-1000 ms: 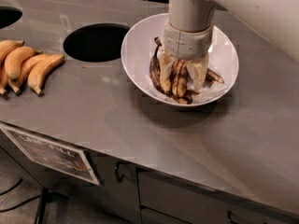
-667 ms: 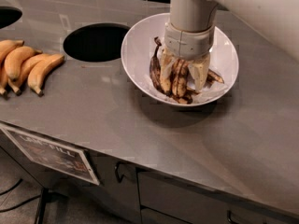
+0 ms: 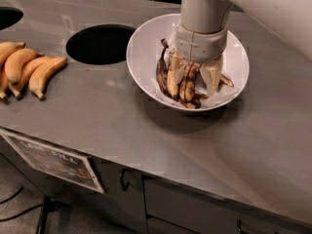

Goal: Pick banana from white bowl

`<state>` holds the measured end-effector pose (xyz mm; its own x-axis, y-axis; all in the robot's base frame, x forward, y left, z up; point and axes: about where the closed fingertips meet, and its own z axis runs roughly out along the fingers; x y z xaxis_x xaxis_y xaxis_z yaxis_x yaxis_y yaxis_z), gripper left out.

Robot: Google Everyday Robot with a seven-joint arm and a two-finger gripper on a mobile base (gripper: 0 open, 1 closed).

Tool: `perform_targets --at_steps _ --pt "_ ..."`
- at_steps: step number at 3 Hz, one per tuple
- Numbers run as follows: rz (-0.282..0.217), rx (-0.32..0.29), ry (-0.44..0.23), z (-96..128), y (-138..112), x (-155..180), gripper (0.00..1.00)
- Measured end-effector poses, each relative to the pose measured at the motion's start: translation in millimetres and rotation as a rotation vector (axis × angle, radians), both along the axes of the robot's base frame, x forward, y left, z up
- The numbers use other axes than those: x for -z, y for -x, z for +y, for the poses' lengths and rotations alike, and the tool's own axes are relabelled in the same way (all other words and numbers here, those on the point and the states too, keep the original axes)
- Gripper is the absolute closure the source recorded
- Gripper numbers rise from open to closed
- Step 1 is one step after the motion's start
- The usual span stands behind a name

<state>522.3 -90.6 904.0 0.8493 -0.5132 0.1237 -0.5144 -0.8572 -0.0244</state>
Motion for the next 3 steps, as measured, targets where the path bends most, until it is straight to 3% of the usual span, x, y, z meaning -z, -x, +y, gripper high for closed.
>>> perform_targets --at_steps 2,3 --pt "0.014 -0.018 0.002 3.1 1.6 3.9 0.42" --pt "0.025 -0.034 0.001 8.2 1.0 7.3 0.58"
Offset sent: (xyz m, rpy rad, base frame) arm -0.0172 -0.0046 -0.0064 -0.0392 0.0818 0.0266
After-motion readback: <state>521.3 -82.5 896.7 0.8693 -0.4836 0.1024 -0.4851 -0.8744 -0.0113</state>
